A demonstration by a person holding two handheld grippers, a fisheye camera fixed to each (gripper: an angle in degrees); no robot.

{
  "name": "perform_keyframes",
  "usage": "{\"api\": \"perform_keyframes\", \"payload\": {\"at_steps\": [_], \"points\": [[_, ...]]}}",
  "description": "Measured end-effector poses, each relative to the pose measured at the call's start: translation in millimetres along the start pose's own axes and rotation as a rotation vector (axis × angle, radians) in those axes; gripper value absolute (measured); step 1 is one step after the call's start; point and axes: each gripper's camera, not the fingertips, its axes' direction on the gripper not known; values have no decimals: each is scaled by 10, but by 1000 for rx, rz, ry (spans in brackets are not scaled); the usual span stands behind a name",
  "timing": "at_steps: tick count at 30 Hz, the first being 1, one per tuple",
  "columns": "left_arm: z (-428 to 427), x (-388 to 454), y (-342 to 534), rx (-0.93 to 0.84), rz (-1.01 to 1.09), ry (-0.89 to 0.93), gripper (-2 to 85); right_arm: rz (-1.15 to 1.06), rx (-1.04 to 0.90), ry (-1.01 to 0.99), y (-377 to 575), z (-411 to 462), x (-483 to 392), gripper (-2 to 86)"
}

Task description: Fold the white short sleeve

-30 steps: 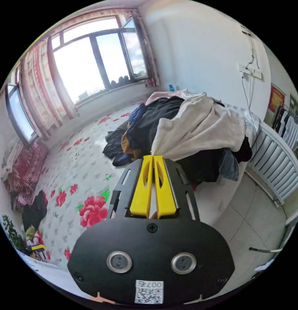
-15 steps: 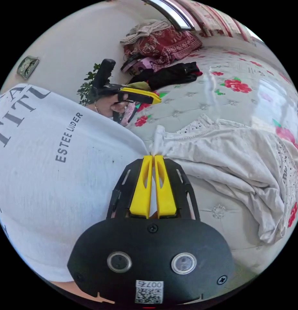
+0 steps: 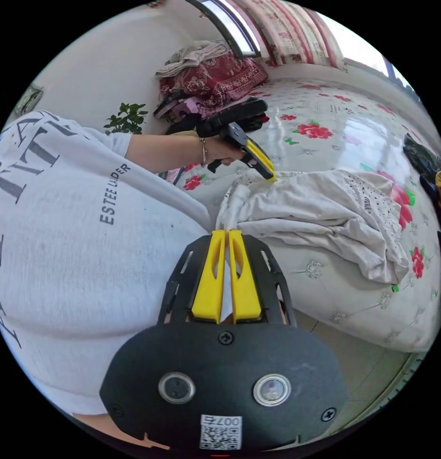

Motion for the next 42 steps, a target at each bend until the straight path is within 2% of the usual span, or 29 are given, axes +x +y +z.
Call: {"api": "perform_keyframes", "payload": {"at_steps": [3, 6, 8, 10, 12, 14, 16, 19, 21, 24, 26, 27, 29, 33, 38, 42], "points": [[-165, -322, 7, 0, -34, 145, -2, 10, 21, 106, -29, -158, 65, -2], [-996, -930, 301, 254, -165, 355, -8, -27, 76, 286, -193, -577, 126, -2], [-1897, -1396, 700, 519, -221, 519, -9, -71, 134, 384, -347, -929, 126, -2], [-2636, -1604, 1074, 709, -236, 561, -9, -140, 230, 514, -583, -1449, 18, -2], [-3413, -1612, 1502, 868, -192, 516, -9, -234, 335, 574, -714, -1829, -204, -2], [-4242, -1327, 2090, 1018, -89, 374, -9, -319, 430, 643, -791, -2106, -478, -2], [-4645, -1055, 2537, 1104, -39, 267, -9, -430, 512, 727, -807, -2288, -847, -2], [-4909, -642, 3179, 1194, -14, 65, -9, -521, 509, 775, -757, -2190, -1154, -2], [-4803, -527, 3411, 1187, -55, 23, -8, -522, 454, 787, -723, -1953, -1181, -1], [-4194, -533, 3488, 1041, -140, 57, -7, -417, 273, 715, -669, -1339, -901, 2], [-3301, -715, 3375, 798, -271, 117, -1, -311, 161, 581, -607, -884, -611, 6], [-3050, -782, 3356, 731, -315, 141, 1, -222, 133, 515, -534, -595, -422, 9], [-2160, -1015, 3353, 486, -441, 257, 20, -98, 50, 462, -418, -183, -176, 19], [-1669, -1306, 3599, 368, -548, 320, 72, 17, -78, 382, -162, 369, 129, 48], [-1638, -1763, 3799, 284, -686, 198, 99, -12, -160, 311, -104, 658, 289, 74], [-1276, -2047, 3647, 182, -769, 312, 127, -77, -296, 360, -143, 1069, 429, 67]]}}
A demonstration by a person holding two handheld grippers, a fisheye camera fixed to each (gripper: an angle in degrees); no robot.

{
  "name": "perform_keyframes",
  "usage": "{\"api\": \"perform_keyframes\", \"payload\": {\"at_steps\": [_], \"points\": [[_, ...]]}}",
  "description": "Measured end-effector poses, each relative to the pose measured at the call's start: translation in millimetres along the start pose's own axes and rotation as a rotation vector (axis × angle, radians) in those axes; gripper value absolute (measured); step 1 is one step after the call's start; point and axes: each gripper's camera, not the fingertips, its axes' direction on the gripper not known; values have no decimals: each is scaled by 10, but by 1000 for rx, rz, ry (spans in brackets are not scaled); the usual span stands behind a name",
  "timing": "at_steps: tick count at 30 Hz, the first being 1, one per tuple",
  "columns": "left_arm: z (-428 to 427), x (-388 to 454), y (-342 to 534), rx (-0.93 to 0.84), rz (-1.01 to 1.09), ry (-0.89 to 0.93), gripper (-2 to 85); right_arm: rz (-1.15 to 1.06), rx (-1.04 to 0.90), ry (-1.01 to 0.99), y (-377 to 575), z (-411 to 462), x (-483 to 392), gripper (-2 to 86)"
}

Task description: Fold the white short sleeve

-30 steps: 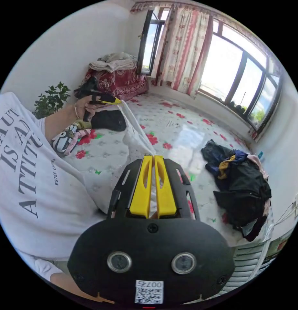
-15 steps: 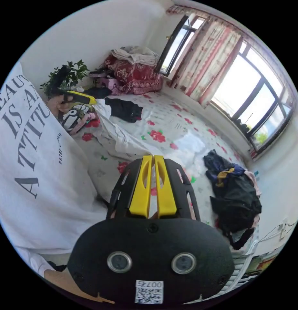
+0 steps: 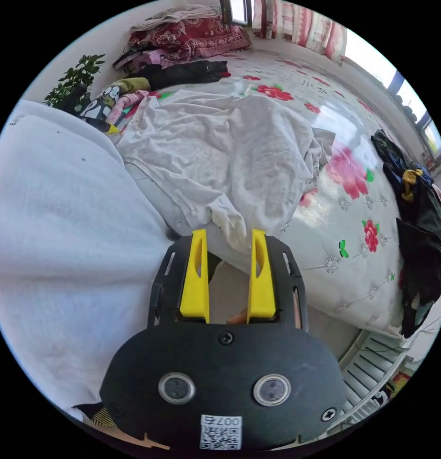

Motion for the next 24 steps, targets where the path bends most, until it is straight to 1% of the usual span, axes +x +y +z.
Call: {"api": "perform_keyframes", "payload": {"at_steps": [1, 2, 3, 5, 6, 7, 8, 9, 10, 11, 12, 14, 15, 16, 17, 18, 19, 20, 22, 24], "points": [[168, -76, -86, -52, -48, 19, 117, -4, -30, 14, -42, 110, 23, 59], [94, -117, -115, 10, -96, -52, 101, -2, -39, 21, -63, 142, 38, 53], [59, -133, -143, 26, -115, -77, 90, 6, -41, 42, -106, 150, 68, 41], [80, -201, -346, -39, -139, -57, 33, -2, -30, 60, -158, 107, 130, 23], [90, -206, -388, -49, -132, -55, 23, 2, -22, 63, -198, 56, 208, 17], [84, -248, -469, -43, -128, -13, 3, 7, -3, 55, -242, -31, 315, 11], [-5, -322, -564, -18, -141, 94, -2, 10, 13, 51, -268, -97, 379, 9], [-96, -359, -620, 10, -152, 153, -5, 18, 62, 53, -330, -281, 525, 6], [-374, -402, -739, 94, -165, 248, -7, 31, 130, 59, -403, -526, 692, 4], [-734, -369, -886, 174, -140, 297, -8, 44, 169, 66, -445, -664, 784, 3], [-940, -328, -964, 215, -116, 305, -8, 69, 240, 91, -541, -958, 970, 1], [-1865, -86, -1251, 388, -10, 312, -9, 99, 369, 115, -686, -1459, 1239, 0], [-2096, -19, -1315, 423, 13, 317, -9, 114, 459, 120, -775, -1814, 1388, -1], [-2554, 126, -1419, 500, 67, 344, -9, 115, 547, 125, -851, -2183, 1493, -1], [-3006, 277, -1477, 581, 123, 386, -10, 112, 595, 134, -875, -2375, 1523, -1], [-3222, 353, -1491, 615, 146, 404, -10, 95, 688, 160, -894, -2757, 1535, -1], [-3639, 514, -1471, 682, 185, 430, -10, 61, 772, 195, -873, -3113, 1482, -1], [-4025, 691, -1383, 749, 233, 437, -10, 39, 810, 218, -847, -3280, 1433, -1], [-4497, 957, -1144, 833, 303, 402, -10, -47, 917, 347, -652, -3749, 1159, -1], [-4821, 1157, -791, 908, 370, 381, -10, -108, 979, 431, -401, -3936, 932, -1]]}}
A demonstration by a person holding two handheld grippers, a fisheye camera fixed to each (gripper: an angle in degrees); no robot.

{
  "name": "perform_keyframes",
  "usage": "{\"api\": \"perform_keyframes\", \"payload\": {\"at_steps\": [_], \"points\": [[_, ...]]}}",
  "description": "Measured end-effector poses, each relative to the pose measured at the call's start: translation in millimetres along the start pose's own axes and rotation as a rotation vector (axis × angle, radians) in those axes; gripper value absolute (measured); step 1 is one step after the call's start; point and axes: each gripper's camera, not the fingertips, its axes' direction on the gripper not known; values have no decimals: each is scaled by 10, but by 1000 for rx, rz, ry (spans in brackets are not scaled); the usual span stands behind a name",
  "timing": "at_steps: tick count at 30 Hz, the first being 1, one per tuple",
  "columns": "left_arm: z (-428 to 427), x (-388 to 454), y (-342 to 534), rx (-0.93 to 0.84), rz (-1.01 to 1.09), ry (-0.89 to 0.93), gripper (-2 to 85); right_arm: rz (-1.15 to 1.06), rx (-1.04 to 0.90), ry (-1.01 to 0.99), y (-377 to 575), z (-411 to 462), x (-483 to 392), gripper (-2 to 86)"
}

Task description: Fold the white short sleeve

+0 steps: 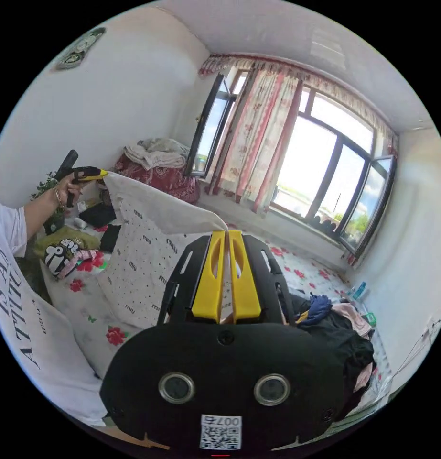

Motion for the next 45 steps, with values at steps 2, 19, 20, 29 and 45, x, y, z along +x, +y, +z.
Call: {"api": "perform_keyframes", "payload": {"at_steps": [2, 19, 20, 29, 45], "points": [[-414, 406, 130, 63, 70, 23, -10, -57, 45, 23, 58, -321, -123, -1], [-1346, 1600, 2417, -146, -136, -17, -10, 171, -442, -206, 1296, -1313, -809, -1], [-1422, 1836, 2211, -89, -43, 29, -10, 171, -412, -194, 1216, -1391, -738, -1], [-336, 1838, 1153, -35, 216, -185, -8, 98, -279, -186, 341, -687, 328, 0], [1470, -364, 3341, -542, -270, -638, 69, 560, -758, -241, 2461, 1004, 420, 62]]}}
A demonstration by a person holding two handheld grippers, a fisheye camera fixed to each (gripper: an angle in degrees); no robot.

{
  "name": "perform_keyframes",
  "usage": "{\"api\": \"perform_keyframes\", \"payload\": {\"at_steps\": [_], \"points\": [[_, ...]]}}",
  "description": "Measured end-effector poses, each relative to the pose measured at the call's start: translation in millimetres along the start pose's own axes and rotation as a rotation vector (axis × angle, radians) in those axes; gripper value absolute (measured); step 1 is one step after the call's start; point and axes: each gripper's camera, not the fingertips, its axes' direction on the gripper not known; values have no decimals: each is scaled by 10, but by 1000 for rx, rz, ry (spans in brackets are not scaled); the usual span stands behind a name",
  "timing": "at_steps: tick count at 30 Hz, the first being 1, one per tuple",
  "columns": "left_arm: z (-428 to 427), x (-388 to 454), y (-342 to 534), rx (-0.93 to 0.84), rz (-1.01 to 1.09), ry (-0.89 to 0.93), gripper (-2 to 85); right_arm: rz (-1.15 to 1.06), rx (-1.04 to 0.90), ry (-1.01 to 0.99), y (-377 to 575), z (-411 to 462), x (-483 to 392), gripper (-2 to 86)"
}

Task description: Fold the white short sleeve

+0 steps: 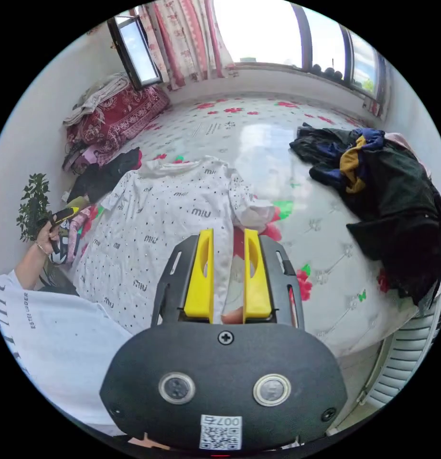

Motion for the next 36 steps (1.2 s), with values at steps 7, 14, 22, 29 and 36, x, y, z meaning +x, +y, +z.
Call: {"api": "perform_keyframes", "payload": {"at_steps": [7, 14, 22, 29, 36], "points": [[293, 136, 1820, -261, 39, -164, 85, 219, -169, -11, 1266, -71, 129, 69], [330, 238, 1621, -169, 100, -150, 61, 178, -46, -6, 662, -329, 278, 62], [989, 434, 178, -75, 102, 15, 101, 226, 91, -16, -822, -100, 587, 57], [1935, 775, -597, -152, 161, -97, 107, 298, 16, -31, -1343, 407, 866, 21], [2096, 473, -909, -232, 174, -196, -5, 371, 99, 76, -1680, -3, 1517, 0]]}}
